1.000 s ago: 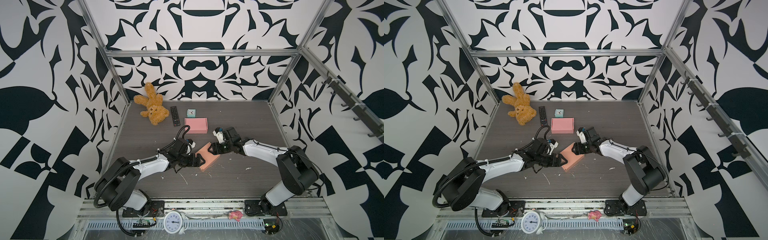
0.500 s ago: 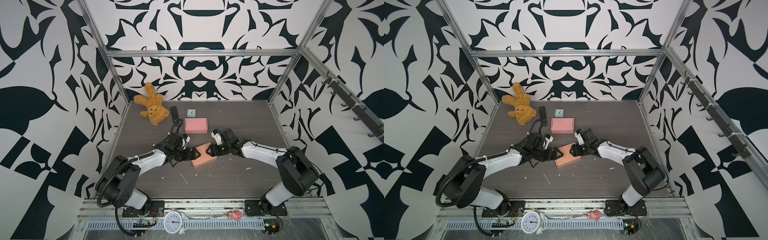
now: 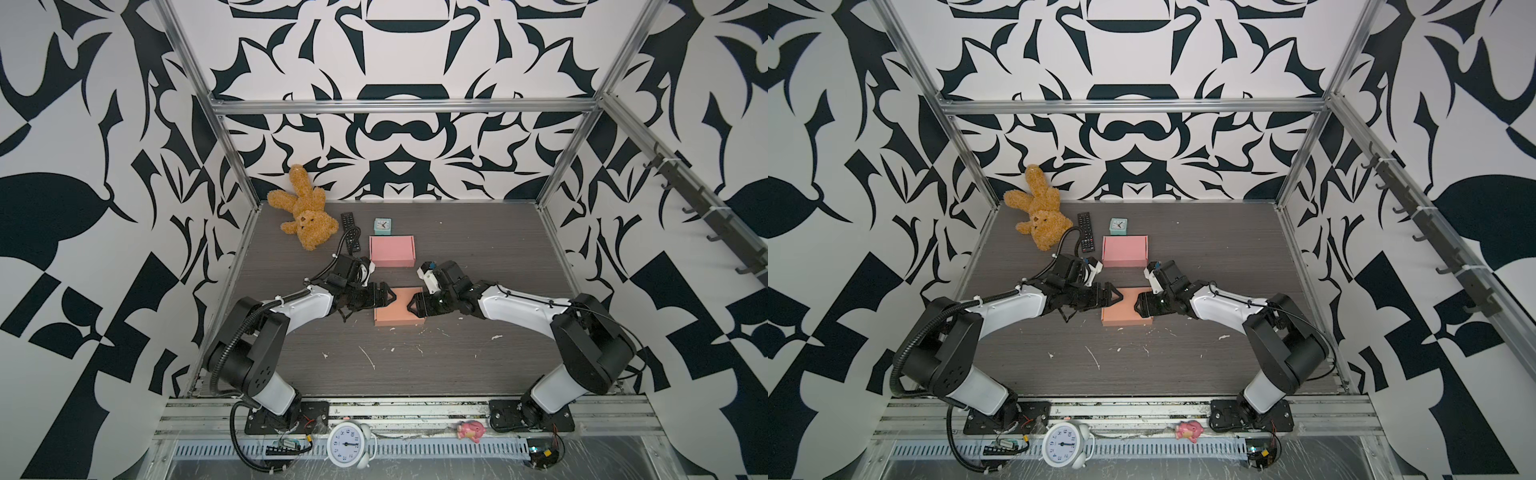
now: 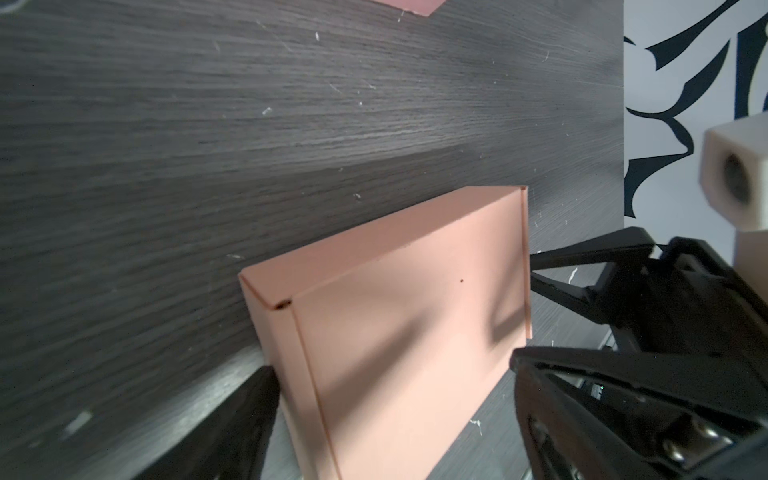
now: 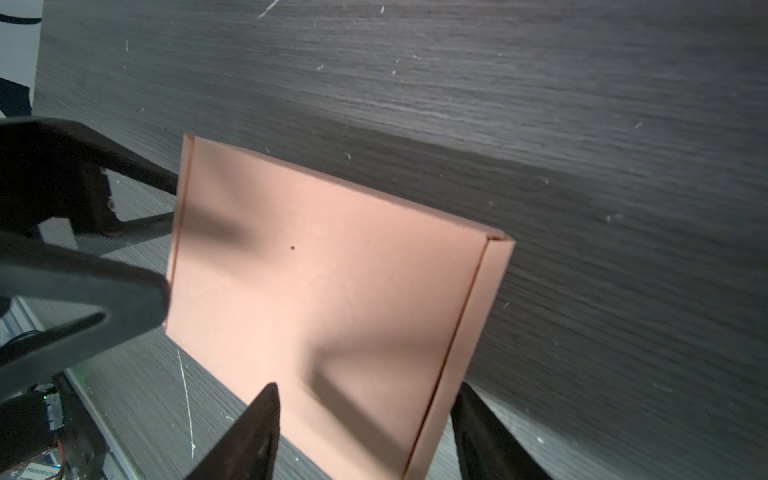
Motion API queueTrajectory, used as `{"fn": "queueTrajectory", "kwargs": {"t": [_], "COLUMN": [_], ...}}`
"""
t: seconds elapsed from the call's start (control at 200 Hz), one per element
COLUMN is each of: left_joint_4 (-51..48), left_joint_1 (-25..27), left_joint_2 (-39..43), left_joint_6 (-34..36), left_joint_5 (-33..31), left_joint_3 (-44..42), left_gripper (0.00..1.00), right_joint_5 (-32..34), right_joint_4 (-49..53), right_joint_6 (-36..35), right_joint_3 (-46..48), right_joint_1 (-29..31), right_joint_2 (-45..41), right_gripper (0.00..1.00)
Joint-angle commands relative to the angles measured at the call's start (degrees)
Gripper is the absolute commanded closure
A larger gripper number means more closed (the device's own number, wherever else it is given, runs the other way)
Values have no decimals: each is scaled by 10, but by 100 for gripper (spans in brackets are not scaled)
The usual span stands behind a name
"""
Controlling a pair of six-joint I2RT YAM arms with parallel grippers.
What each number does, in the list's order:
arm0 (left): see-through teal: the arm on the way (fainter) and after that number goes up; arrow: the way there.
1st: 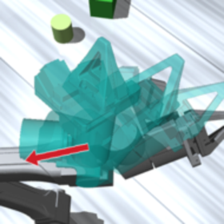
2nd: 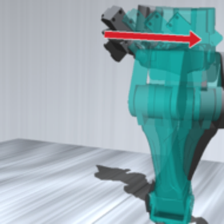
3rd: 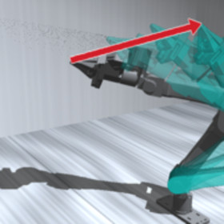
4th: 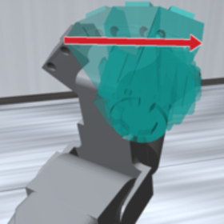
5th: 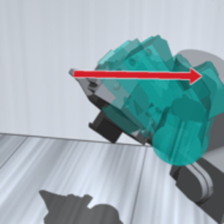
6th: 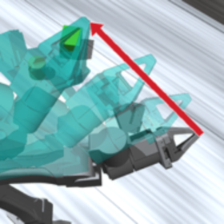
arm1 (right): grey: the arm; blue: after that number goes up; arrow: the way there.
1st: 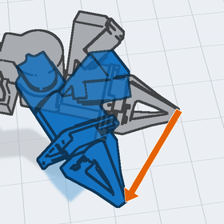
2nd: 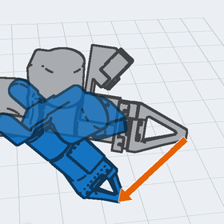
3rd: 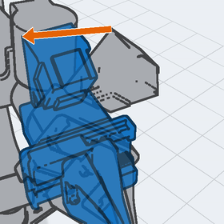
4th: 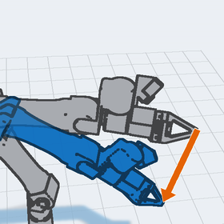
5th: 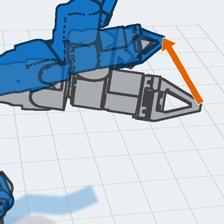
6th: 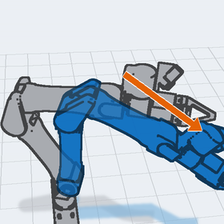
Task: Fold the paper box
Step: 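Push the peach box between both grippers to straighten it on the table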
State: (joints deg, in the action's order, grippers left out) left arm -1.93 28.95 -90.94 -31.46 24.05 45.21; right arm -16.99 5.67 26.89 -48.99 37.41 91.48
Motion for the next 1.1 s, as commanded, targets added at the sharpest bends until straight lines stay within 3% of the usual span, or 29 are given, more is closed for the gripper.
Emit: {"fn": "queueTrajectory", "kwargs": {"t": [0.0, 0.93, 1.095], "left_joint_4": [27, 67, 66], "left_joint_1": [-1, -28, -36], "left_joint_2": [-10, -28, -25], "left_joint_6": [6, -11, -12], "left_joint_5": [25, 16, 11], "left_joint_3": [15, -14, -20], "left_gripper": [9, 6, 1], "right_joint_5": [-13, 15, 31], "right_joint_4": [-51, -68, -63], "right_joint_6": [9, 20, 18], "right_joint_3": [-21, -5, 5], "right_joint_1": [12, 13, 13], "right_joint_2": [3, 6, -4], "right_gripper": [34, 30, 25]}}
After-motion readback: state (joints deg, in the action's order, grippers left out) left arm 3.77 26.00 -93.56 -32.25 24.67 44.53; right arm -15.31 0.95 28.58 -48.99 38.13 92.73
